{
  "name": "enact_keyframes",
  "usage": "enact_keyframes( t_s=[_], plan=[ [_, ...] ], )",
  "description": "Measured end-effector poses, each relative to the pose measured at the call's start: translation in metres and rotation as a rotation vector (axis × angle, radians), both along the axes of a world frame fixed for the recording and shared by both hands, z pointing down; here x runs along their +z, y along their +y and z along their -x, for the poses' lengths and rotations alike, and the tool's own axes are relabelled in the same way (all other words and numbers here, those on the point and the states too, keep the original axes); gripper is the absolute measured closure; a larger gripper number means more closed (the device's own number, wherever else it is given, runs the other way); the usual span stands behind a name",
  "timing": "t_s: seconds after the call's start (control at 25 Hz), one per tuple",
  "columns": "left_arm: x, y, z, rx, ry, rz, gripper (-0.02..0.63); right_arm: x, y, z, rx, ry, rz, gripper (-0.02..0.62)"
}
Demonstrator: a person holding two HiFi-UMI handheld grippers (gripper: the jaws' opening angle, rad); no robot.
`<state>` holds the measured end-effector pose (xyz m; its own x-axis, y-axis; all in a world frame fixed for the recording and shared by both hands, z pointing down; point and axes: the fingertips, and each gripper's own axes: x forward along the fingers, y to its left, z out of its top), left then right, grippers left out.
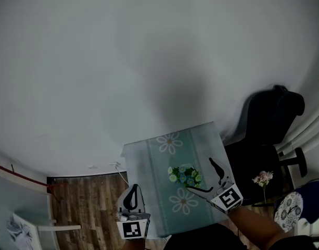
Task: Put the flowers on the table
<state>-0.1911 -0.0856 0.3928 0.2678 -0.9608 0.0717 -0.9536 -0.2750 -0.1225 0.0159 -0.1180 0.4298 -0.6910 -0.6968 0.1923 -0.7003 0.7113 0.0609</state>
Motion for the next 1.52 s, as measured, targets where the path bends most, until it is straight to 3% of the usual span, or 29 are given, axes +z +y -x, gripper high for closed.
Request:
enact_keyframes(
  t_s=[0.72, 0.96, 1.24, 1.32, 1.4, 1.52],
  plan=[
    [-0.046, 0.006, -0.013, -0.002, 0.018, -0.067, 0.602, -0.058, -0.006, -0.04, 0.069, -0.108, -0.041, 0.023],
    [-0.056, 0.01, -0.012, -0.014, 0.006, -0.092, 0.603, -0.073, -0.004, -0.043, 0.045, -0.134, -0.053, 0.029],
    [-0.061, 0.014, 0.001, -0.031, -0.034, -0.101, 0.603, -0.079, 0.001, -0.043, 0.049, -0.133, -0.063, 0.171],
    [-0.059, 0.015, 0.002, -0.031, -0.039, -0.1, 0.603, -0.078, 0.0, -0.045, 0.067, -0.119, -0.078, 0.252],
    [-0.059, 0.015, 0.002, -0.033, -0.035, -0.096, 0.603, -0.078, -0.001, -0.046, 0.08, -0.103, -0.095, 0.379],
    [-0.06, 0.015, 0.002, -0.038, -0.024, -0.091, 0.603, -0.076, -0.002, -0.049, 0.098, -0.102, -0.097, 0.426]
  ],
)
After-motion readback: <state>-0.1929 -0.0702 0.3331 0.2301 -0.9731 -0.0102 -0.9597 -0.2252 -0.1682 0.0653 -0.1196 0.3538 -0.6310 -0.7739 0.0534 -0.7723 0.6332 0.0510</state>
